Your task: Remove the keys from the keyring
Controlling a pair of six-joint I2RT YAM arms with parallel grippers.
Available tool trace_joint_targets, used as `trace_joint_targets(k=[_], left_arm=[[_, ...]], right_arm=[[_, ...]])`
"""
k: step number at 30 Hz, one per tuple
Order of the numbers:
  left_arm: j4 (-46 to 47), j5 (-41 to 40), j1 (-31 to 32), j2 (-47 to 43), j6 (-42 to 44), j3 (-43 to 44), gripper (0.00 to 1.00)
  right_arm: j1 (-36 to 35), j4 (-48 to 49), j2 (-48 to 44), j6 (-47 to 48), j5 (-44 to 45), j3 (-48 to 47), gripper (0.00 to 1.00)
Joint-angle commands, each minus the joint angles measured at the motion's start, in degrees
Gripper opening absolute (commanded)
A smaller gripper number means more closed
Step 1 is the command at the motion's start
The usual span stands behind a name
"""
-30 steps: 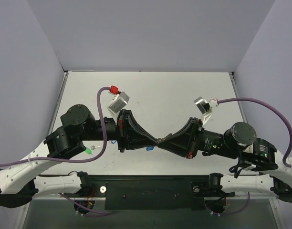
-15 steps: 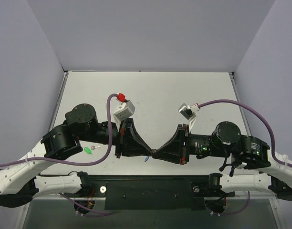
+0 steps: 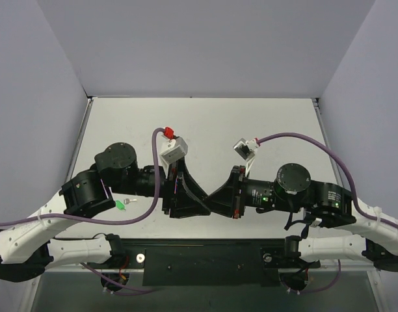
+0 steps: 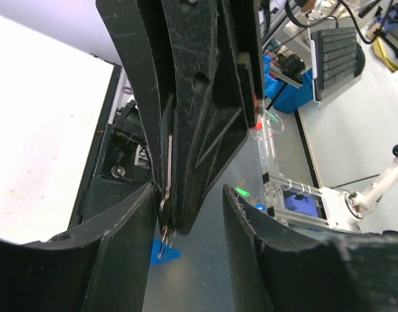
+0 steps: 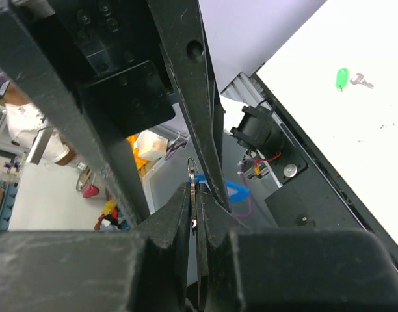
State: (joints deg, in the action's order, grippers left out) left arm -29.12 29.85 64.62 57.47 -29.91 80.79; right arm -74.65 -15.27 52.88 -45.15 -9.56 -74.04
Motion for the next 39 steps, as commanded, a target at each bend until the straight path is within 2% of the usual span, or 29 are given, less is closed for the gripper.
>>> trace_joint_targets(k=[1, 7, 10, 15, 19, 24, 29, 39], left_arm=[[5.7, -3.9, 0.4, -1.3, -1.2, -0.4, 0.57], [9.0, -10.8, 0.4, -4.6, -3.0, -2.6, 0.66], [14.1, -15.9, 0.4, -8.2, -5.1, -5.6, 0.69], [21.5, -22.6, 0.4, -14.4, -8.1, -15.8, 0.72], [34.2, -23.8, 0.4, -18.7, -12.3, -23.6, 0.71], [38.1, -24.0, 0.5, -20.1, -14.7, -27.7, 0.61], [42.8, -24.1, 0.5, -21.0, -17.0, -31.0, 0.56], [47.2, -22.6, 0.6, -18.1, -18.4, -32.1, 0.42]], right_arm=[[0.2, 3.9, 0.8, 0.1, 4.8, 0.4, 0.0], [0.3, 4.0, -0.2, 0.1, 6.0, 1.1, 0.0], [0.3, 4.3, -0.6, 0.1, 6.7, 1.4, 0.0], [0.3, 5.2, -1.3, 0.0, 7.6, 1.6, 0.0], [0.2, 6.6, -2.1, 0.0, 8.2, 2.0, 0.0], [0.2, 9.2, -3.0, 0.0, 9.0, 2.8, 0.0], [0.3, 10.1, -3.2, 0.1, 9.4, 2.9, 0.0], [0.3, 10.6, -3.2, -0.2, 9.0, 2.8, 0.0]])
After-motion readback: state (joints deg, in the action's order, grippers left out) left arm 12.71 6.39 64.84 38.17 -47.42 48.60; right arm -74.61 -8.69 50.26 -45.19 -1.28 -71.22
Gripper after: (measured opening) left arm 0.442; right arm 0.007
